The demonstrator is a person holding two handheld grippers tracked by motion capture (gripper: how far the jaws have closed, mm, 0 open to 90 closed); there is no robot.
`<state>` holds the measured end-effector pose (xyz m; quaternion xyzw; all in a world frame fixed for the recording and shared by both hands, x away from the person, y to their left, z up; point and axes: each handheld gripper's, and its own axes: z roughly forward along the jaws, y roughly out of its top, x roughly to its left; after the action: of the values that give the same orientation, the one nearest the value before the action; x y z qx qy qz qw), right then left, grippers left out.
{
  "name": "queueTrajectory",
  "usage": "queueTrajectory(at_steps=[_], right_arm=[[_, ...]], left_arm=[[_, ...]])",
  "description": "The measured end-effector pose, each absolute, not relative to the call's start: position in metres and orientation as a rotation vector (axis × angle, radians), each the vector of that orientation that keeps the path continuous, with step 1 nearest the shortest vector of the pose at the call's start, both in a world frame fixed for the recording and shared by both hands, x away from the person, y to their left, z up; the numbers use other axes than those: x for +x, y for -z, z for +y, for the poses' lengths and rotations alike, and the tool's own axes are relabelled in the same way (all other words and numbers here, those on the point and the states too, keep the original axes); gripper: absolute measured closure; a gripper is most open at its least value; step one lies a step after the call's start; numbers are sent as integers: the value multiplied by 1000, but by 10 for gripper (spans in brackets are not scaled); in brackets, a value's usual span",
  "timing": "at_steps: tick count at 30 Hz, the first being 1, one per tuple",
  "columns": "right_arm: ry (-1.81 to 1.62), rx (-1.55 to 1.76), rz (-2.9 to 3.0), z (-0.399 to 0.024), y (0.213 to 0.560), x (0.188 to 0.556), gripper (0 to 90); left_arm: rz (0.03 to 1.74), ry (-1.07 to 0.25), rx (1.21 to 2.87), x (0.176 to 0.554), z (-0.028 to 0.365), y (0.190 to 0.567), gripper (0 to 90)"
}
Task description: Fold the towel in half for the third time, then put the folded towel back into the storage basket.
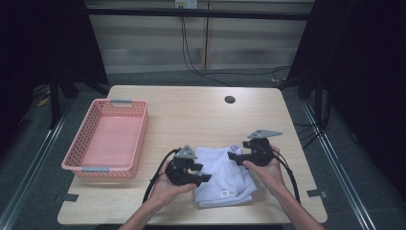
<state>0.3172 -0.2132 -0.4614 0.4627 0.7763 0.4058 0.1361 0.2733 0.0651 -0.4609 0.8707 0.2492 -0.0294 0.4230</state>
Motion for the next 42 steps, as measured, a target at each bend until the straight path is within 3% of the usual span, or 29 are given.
queueTrajectory(at_steps=[6,9,14,17,22,28,37,42], right_arm=[[-1117,1405,2228,-224,478,323,552],[-1123,1407,2226,-234,482,320,608],[-1131,1409,2235,-240,498,320,611],[-1119,1394,2243,-240,499,322,576],[-1098,1370,2237,-243,497,323,377],[-1185,1320,2306,-243,490,326,210],[-1149,1278,2419,-230,499,336,147],[-1123,1292,2438,-231,504,341,97]], left_arm=[[577,64,2261,250,64,479,383],[579,76,2264,253,63,481,373],[550,61,2261,251,63,485,356],[573,62,2259,249,70,482,359],[656,71,2260,245,93,489,316],[693,121,2238,245,96,491,264],[616,97,2290,244,74,494,218],[606,67,2305,243,69,494,238]])
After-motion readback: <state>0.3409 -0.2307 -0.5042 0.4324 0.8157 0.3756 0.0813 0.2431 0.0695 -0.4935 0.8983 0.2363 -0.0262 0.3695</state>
